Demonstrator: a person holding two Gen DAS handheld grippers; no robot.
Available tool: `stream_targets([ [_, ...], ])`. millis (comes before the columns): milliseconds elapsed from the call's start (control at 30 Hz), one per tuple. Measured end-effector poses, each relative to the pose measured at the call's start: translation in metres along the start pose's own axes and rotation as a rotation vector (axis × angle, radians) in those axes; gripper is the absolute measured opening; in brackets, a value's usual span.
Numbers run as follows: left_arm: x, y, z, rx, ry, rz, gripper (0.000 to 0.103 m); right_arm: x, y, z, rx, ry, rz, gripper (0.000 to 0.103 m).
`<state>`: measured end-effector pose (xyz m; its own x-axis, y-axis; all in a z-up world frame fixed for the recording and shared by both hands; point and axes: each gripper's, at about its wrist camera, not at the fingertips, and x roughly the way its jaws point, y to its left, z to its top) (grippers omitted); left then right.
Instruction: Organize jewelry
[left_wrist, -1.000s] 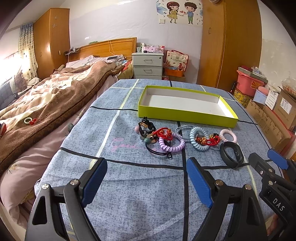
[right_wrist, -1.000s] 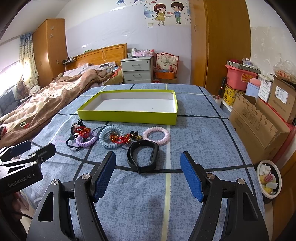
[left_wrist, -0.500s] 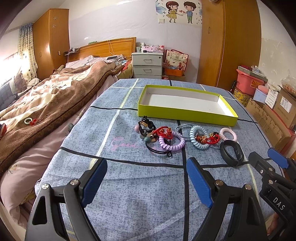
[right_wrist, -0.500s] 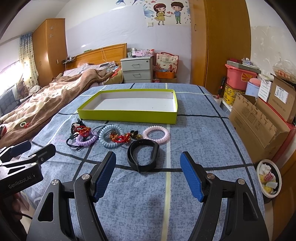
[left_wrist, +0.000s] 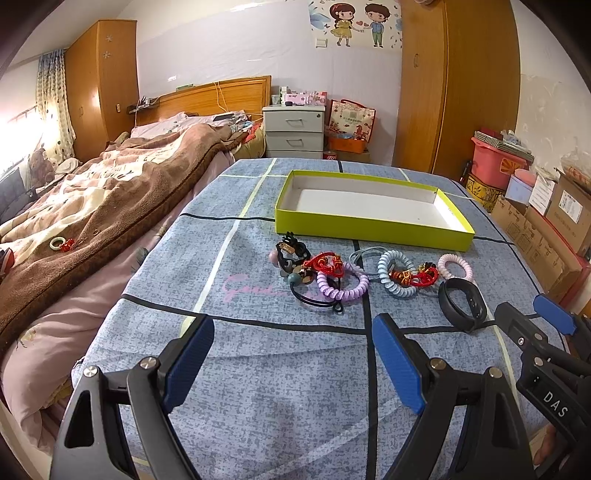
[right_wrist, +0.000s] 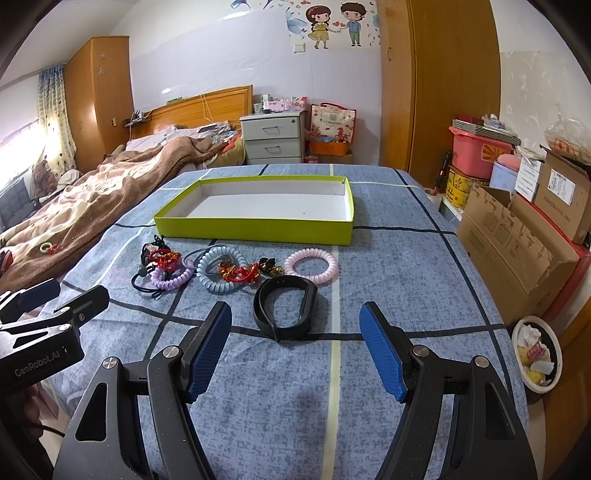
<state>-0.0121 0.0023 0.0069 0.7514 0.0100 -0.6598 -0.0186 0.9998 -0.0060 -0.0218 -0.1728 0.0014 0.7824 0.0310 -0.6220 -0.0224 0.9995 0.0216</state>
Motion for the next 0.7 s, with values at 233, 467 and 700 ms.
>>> stream_targets([
  [233,0.0001,0.0003,-0.0010,0.000,-0.001,0.000,0.089,-0.0002,-0.0008,0.0001,-0.002,0.001,0.000,0.072],
  [467,0.0012,0.0032,-0.0028,-0.003,0.001,0.003,0.089,0.0022,-0.0005,-0.0016,0.000,0.008,0.000,0.072],
  [700,0.0046,0.0057,-0.0015,-0.003,0.006,0.004,0.089,0.0066,-0.0035,-0.0013,0.006,0.019,-0.003,0.072],
])
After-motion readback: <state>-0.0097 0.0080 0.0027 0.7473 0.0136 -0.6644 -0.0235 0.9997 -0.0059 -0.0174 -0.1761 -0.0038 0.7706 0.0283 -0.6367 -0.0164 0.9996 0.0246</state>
